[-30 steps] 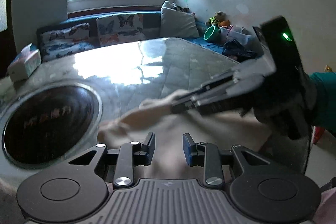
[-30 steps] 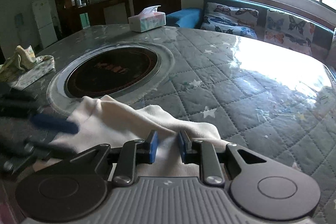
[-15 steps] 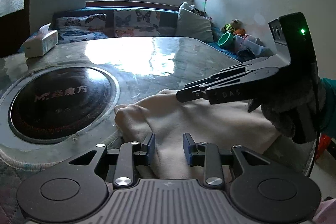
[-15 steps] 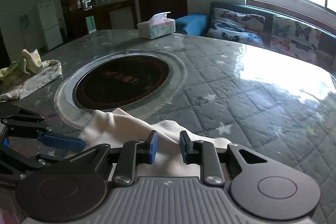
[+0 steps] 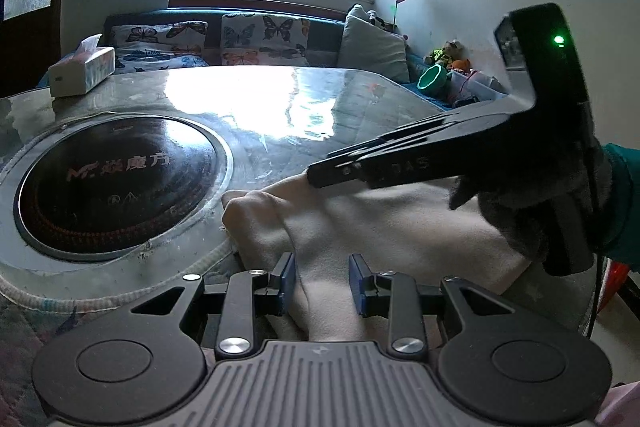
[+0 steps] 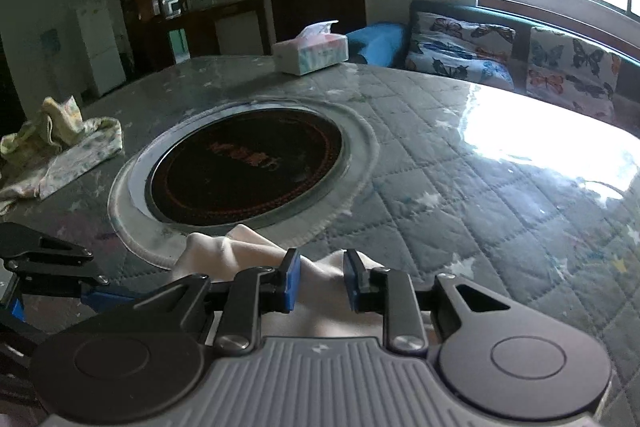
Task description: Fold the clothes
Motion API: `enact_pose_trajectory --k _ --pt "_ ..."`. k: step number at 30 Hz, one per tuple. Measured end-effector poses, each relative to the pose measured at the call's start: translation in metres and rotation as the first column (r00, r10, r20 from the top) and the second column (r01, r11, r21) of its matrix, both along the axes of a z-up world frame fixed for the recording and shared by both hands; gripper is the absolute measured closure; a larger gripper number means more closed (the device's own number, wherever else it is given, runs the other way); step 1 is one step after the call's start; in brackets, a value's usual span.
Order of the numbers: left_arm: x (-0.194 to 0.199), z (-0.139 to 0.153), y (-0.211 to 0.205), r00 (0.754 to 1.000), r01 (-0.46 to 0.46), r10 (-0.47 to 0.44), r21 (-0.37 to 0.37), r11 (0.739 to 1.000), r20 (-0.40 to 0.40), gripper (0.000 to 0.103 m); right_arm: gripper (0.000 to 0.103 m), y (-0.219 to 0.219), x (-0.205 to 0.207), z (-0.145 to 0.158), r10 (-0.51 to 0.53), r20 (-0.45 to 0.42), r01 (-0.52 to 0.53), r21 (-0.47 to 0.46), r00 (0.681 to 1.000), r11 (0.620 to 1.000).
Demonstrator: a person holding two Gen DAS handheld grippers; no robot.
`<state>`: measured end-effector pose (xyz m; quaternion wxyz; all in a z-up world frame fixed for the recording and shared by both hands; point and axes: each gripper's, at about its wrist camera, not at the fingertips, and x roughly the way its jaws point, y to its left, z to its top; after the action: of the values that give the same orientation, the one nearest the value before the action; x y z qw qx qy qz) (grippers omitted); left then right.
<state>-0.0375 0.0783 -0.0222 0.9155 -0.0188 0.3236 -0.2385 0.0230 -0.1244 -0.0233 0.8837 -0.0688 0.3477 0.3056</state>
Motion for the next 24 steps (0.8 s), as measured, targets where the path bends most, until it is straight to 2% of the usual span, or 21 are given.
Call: enact_pose_trajectory --k 4,8,16,24 --pt "0.0 0.0 0.001 1.0 -0.004 0.004 -0.001 1.0 -0.004 0.071 0.078 0.013 0.005 -0.008 0.018 -0.005 -0.018 -0.035 1.0 0.999" --pt "0.0 0.005 0.002 1.0 -0.011 0.011 0.004 1.0 0.006 0.071 0.078 0.007 0.0 0.004 0.029 0.016 -0.028 -0.013 0.999 1.0" --pt "0.005 0.014 -0.005 0.999 -0.021 0.021 0.005 1.0 0.047 0.072 0.078 -0.014 -0.048 0.022 0.109 0.068 -0.104 -0.07 0.992 0.992" --pt "0.018 -0.001 -0.011 0.999 -0.041 0.04 0.035 0.999 0.015 0.073 0.079 -0.016 -0.09 0.006 0.16 0.053 -0.154 -0.11 0.986 0.982"
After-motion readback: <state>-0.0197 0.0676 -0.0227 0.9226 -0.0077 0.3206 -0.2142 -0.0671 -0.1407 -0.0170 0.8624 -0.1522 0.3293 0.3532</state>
